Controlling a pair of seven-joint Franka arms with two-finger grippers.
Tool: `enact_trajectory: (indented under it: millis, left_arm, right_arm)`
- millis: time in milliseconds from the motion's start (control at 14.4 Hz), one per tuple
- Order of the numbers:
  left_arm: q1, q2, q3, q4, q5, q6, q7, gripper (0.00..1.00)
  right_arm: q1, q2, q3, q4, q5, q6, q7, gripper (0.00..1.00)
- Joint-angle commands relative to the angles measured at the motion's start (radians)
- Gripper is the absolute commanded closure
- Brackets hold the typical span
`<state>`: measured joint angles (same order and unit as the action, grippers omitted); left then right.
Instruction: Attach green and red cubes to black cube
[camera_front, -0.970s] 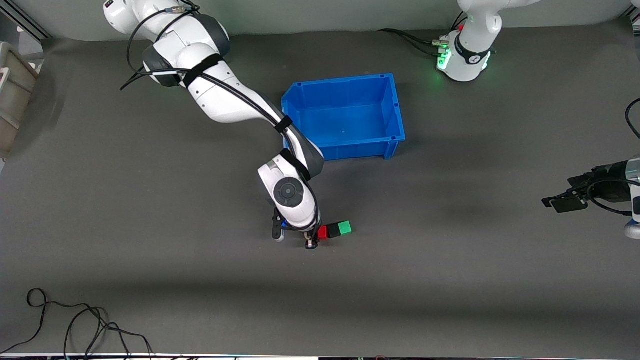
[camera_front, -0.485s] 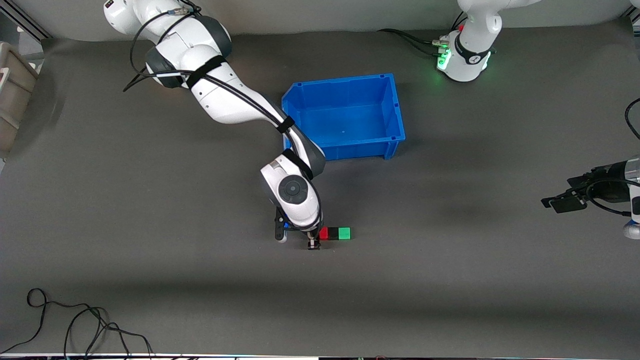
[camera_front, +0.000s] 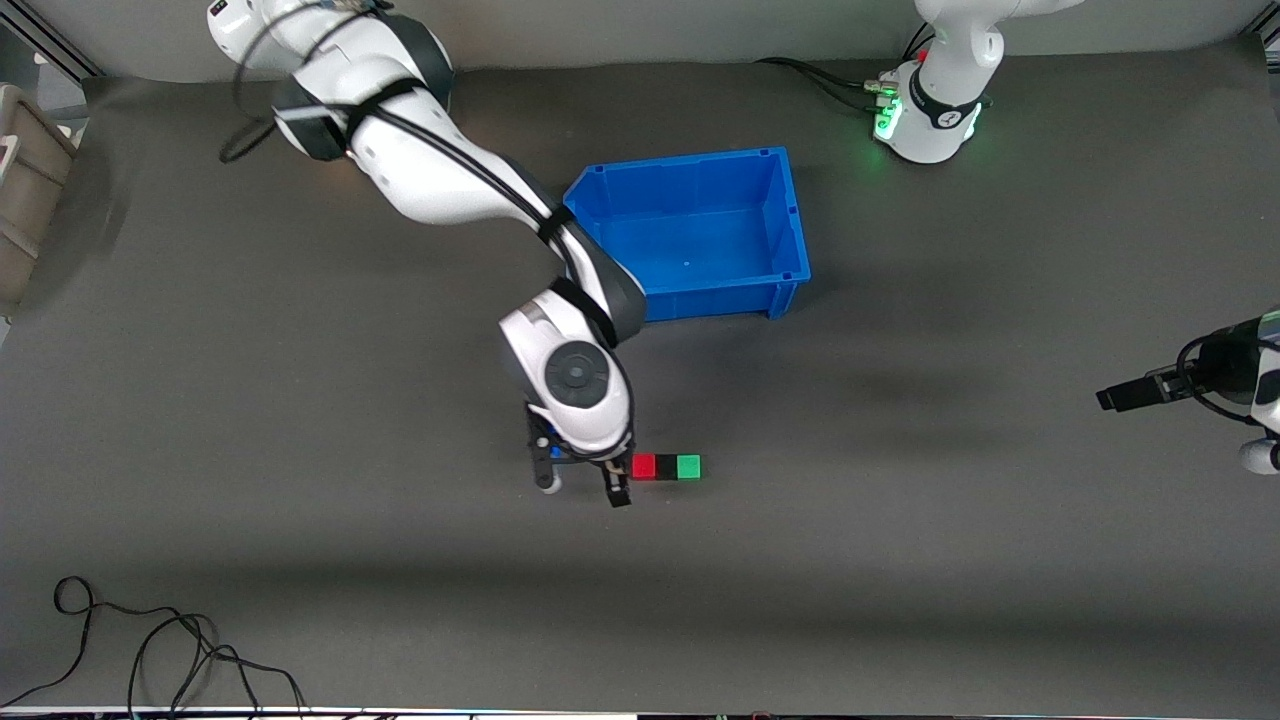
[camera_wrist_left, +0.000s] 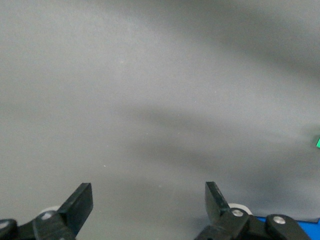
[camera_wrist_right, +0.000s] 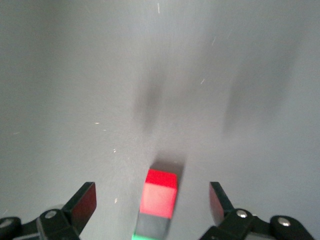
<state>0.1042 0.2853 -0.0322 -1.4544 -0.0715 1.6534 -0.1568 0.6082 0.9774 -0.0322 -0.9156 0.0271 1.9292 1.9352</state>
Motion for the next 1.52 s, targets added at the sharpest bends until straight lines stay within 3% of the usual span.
enact_trajectory:
  millis: [0, 346, 554, 762, 1108, 1247, 1455]
  left_arm:
    - [-0.014, -0.072, 0.008, -0.015, 0.03, -0.027, 0.113, 0.0]
    - [-0.037, -0.196, 0.006, -0.089, 0.022, -0.046, 0.161, 0.0]
    - [-0.084, -0.215, 0.008, -0.087, 0.033, -0.055, 0.151, 0.0]
    - [-0.101, -0.216, 0.006, -0.083, 0.038, -0.056, 0.144, 0.0]
    - [-0.172, -0.218, 0.052, -0.067, 0.073, -0.09, 0.151, 0.0]
    - [-0.166, -0.23, 0.054, -0.067, 0.075, -0.109, 0.161, 0.0]
    - [-0.159, -0.247, 0.052, -0.086, 0.075, -0.109, 0.161, 0.0]
  right_arm:
    - [-0.083, -0.201, 0.005, -0.049, 0.082, -0.213, -0.204, 0.0]
    - [-0.241, -0.465, -0.003, -0.071, 0.105, -0.588, -0.656, 0.0]
    - [-0.336, -0.598, -0.006, -0.167, 0.105, -0.682, -0.885, 0.0]
    - [-0.399, -0.718, -0.04, -0.308, 0.096, -0.684, -1.205, 0.0]
    - [-0.4, -0.773, -0.221, -0.408, 0.083, -0.653, -1.723, 0.0]
    - [-0.398, -0.824, -0.261, -0.506, 0.08, -0.54, -1.864, 0.0]
    - [-0.39, -0.936, -0.262, -0.698, 0.059, -0.36, -1.906, 0.0]
